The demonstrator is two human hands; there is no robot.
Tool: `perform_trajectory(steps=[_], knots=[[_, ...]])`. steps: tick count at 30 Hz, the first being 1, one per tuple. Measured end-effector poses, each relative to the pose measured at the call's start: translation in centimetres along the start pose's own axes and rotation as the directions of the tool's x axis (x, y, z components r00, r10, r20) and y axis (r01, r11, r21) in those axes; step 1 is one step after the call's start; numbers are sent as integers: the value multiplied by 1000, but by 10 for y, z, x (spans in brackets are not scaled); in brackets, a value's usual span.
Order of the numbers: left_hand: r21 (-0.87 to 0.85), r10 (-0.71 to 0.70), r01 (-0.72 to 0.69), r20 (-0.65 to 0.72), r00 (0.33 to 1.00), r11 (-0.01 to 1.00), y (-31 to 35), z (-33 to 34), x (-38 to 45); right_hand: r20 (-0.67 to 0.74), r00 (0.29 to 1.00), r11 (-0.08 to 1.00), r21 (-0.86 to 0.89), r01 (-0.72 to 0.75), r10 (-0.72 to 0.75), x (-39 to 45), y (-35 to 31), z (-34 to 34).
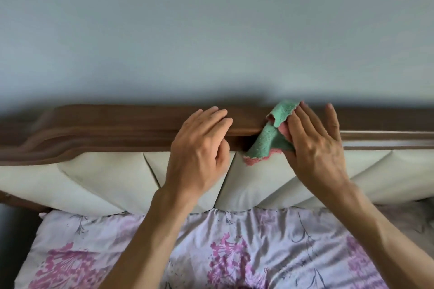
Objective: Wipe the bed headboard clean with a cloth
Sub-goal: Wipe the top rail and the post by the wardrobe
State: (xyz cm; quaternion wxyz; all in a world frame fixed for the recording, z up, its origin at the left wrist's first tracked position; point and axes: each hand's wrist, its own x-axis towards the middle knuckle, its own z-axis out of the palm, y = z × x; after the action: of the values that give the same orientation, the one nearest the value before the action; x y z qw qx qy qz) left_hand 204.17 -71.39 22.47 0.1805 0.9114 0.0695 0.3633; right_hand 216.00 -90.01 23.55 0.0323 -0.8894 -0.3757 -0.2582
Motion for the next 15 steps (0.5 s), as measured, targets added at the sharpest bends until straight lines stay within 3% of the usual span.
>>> perform_trajectory(steps=[3,8,11,13,15], knots=[[6,-19,19,38,999,1000,29,13,14,-3,999,999,1,35,-35,12,-16,5],[-26,-89,90,41,995,996,56,23,56,-153,978,984,87,154,-139,16,-26,26],[-51,-35,43,139,990,998,90,52,79,-292,950,992,95,-83,107,-27,38,32],[-106,34,-6,269,963,994,128,89,98,-394,843,930,178,-322,368,-57,93,31],[-102,94,-53,453,886,993,160,123,112,-400,733,835,269,-480,550,-65,127,32]])
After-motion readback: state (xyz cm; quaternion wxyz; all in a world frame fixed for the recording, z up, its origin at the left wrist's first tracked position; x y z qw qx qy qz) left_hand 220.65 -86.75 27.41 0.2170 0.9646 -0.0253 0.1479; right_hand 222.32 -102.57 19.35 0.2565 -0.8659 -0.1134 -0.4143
